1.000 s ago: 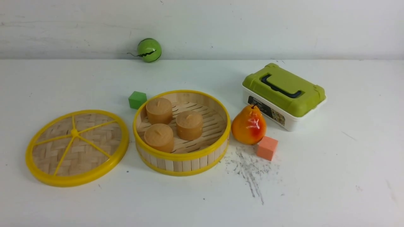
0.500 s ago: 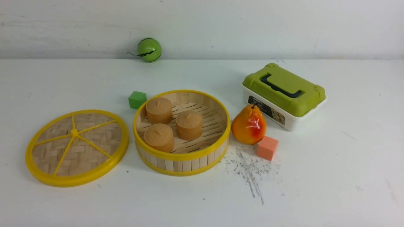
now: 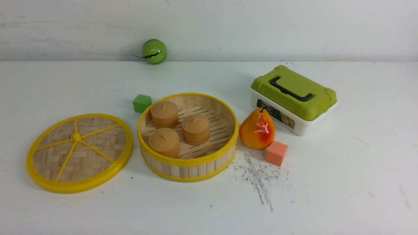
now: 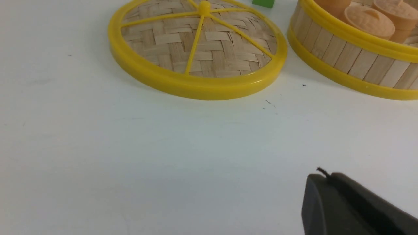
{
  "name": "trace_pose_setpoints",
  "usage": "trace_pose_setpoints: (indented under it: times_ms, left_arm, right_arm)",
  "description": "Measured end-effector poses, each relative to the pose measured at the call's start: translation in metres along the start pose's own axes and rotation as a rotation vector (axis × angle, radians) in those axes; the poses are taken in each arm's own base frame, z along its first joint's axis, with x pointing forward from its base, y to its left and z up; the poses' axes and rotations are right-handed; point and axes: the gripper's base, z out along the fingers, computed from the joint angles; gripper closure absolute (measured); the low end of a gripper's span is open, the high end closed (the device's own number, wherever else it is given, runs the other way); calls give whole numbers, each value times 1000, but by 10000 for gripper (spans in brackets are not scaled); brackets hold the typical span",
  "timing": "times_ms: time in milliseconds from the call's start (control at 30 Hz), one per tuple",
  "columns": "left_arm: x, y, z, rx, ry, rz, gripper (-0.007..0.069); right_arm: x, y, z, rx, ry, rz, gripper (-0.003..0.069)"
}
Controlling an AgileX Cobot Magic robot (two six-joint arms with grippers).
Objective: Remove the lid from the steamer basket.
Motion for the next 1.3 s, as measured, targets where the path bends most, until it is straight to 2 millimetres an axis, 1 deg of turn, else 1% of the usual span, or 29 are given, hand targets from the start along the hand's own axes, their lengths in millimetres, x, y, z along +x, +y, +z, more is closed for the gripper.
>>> trace_pose_setpoints:
  times_ms: [1300]
  left_arm:
    - [0, 0, 0, 0, 0, 2, 617]
  right_arm:
    - [0, 0, 0, 0, 0, 0, 419]
